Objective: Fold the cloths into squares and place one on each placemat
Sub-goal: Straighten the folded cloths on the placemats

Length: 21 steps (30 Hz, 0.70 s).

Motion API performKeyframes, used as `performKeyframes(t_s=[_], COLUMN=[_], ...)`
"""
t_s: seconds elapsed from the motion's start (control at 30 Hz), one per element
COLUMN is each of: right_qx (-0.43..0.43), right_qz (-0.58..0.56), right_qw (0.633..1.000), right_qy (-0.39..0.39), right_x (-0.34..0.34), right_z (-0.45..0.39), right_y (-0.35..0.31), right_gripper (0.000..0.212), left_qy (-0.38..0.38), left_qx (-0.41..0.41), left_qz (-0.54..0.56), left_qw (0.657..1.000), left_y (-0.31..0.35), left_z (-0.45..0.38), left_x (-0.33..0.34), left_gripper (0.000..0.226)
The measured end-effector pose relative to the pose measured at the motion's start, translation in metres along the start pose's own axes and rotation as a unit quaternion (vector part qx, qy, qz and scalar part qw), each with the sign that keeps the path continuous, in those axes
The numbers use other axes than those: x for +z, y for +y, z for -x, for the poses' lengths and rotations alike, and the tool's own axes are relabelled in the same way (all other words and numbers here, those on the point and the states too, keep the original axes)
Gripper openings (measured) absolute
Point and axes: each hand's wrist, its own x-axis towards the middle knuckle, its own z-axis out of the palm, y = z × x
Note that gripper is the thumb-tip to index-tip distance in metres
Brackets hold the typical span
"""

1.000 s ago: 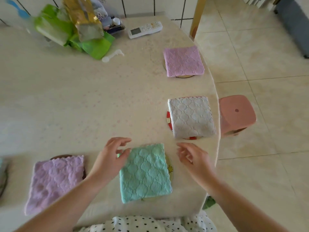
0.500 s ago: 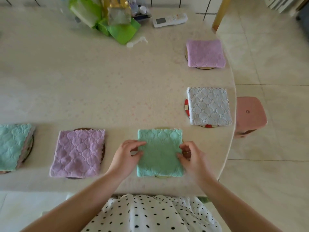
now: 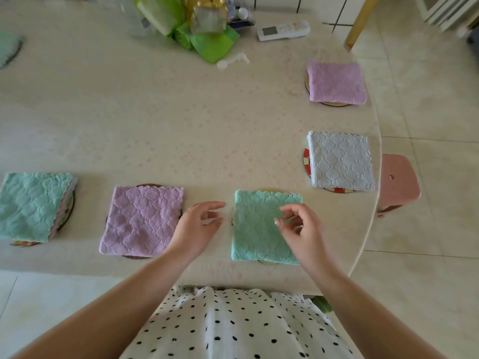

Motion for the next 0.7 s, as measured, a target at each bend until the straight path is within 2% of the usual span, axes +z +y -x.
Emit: performKeyframes(t_s=[0.07,0.2,0.43,0.57,0.7], right_qx=[0.0,0.007,0.028,0.064,0.082], right_qz=[-0.012,-0.021,-0.008,-0.009,-0.004], right_qw=[1.0,0.995,0.987,0.987,0.99], right_qy=[-0.026,-0.094,-0.159,-0.149,-0.113], right_x=[0.017,0.053,0.128,0.164,0.189], right_z=[-0.001,-0.001,-0.007,-0.008,-0.005], right_y=[-0.017,-0.049,-0.085,-0.093,-0.093], right_gripper=[0.031,0.018,0.018,0.022,0.027], left_qy=[0.025,0.081,0.156,0.1,-0.019], left_qx=[-0.002,-0.01,-0.051,-0.076,-0.034], left_qz=[0.028,0.061,0.012,-0.036,-0.024], left_qw=[0.999,0.995,0.986,0.991,0.999], left_y=[-0.007,-0.024,-0.076,-0.098,-0.111], left_z=[0.003,0.012,0.013,0.008,0.007], left_x=[-0.018,-0.06,-0.148,-0.179,-0.19], left_gripper=[0.03,0.028,0.031,0.027,0.045])
